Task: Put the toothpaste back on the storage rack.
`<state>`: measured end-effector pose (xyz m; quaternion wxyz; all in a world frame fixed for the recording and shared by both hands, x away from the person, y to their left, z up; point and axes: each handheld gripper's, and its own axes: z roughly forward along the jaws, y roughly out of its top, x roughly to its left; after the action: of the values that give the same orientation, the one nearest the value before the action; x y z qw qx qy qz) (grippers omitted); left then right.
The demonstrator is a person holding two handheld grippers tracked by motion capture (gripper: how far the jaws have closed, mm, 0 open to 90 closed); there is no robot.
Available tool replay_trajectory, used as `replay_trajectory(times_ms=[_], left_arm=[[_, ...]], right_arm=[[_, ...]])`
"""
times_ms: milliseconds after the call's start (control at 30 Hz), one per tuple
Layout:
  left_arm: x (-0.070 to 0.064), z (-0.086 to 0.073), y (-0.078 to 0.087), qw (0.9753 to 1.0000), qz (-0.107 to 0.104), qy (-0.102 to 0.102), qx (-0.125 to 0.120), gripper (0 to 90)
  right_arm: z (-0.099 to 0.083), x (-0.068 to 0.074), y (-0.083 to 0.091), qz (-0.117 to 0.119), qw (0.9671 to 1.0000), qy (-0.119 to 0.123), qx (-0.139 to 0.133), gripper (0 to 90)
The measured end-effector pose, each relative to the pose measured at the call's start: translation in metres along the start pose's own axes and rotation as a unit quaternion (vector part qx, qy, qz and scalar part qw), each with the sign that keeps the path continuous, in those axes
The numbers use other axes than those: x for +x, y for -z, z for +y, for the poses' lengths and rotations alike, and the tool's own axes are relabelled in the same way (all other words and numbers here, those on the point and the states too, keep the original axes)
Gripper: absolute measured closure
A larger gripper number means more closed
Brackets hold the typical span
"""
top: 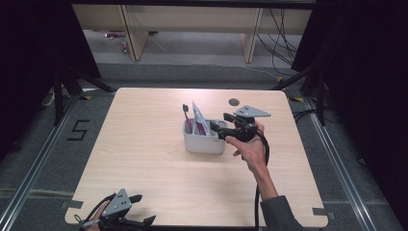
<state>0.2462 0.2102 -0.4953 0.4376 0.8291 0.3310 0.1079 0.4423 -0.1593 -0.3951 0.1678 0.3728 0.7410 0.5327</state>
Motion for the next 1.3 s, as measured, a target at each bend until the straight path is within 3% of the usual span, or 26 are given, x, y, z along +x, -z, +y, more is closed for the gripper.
replay_trajectory(times_ms=[67, 100, 167, 333, 400, 467, 600, 633, 667, 700, 800, 900, 1100, 1300], left_arm=[[0.0, 0.0, -0.001, 1.0, 0.0, 0.001, -0.001, 16.5], [0.0, 0.0, 0.0, 1.0, 0.0, 0.001, -0.001, 16.5], [0.0, 0.0, 0.0, 1.0, 0.0, 0.002, -0.001, 16.5], [0.0, 0.0, 0.0, 1.0, 0.001, 0.002, -0.001, 16.5], [0.0, 0.0, 0.0, 1.0, 0.001, 0.002, -0.002, 16.5], [0.0, 0.0, -0.001, 1.0, 0.001, 0.002, -0.001, 16.5], [0.0, 0.0, 0.0, 1.0, 0.001, 0.002, -0.002, 16.5], [0.0, 0.0, 0.0, 1.0, 0.001, 0.002, -0.002, 16.5], [0.0, 0.0, 0.0, 1.0, 0.001, 0.0, -0.001, 16.5], [0.0, 0.0, 0.0, 1.0, 0.001, 0.0, -0.003, 16.5], [0.0, 0.0, -0.001, 1.0, 0.001, -0.003, -0.006, 16.5], [-0.001, 0.0, -0.001, 1.0, -0.004, -0.002, -0.008, 16.6], [-0.001, -0.001, -0.001, 1.0, -0.003, -0.002, -0.008, 16.5], [-0.001, 0.001, 0.0, 1.0, 0.0, -0.007, 0.003, 16.5]], right_arm=[[-0.003, -0.003, 0.003, -0.001, 0.9999, 0.012, -0.005, 31.3], [-0.005, -0.003, 0.005, -0.003, 1.0, 0.001, -0.006, 30.2], [-0.007, -0.005, 0.008, -0.001, 0.9999, 0.007, -0.008, 29.9], [-0.012, -0.003, 0.017, -0.005, 0.9999, -0.006, -0.01, 29.3], [-0.014, -0.004, 0.02, -0.006, 0.9999, 0.006, -0.015, 28.5], [-0.016, -0.003, 0.022, -0.001, 0.9999, -0.011, -0.01, 28.0], [-0.02, -0.003, 0.026, 0.0, 0.9999, -0.002, -0.014, 27.2], [-0.021, -0.001, 0.028, -0.003, 0.9999, -0.013, -0.01, 26.7], [-0.021, -0.002, 0.03, -0.008, 0.9999, 0.002, -0.011, 26.7], [-0.021, 0.0, 0.03, -0.001, 0.9999, -0.009, -0.011, 26.7], [-0.024, 0.001, 0.033, 0.001, 1.0, -0.002, -0.006, 26.7], [-0.029, -0.001, 0.034, 0.0, 0.9999, -0.014, -0.004, 26.6], [-0.035, -0.005, 0.043, -0.007, 0.9999, -0.014, -0.004, 26.6], [-0.04, -0.005, 0.051, -0.008, 0.9998, -0.02, -0.001, 25.7]])
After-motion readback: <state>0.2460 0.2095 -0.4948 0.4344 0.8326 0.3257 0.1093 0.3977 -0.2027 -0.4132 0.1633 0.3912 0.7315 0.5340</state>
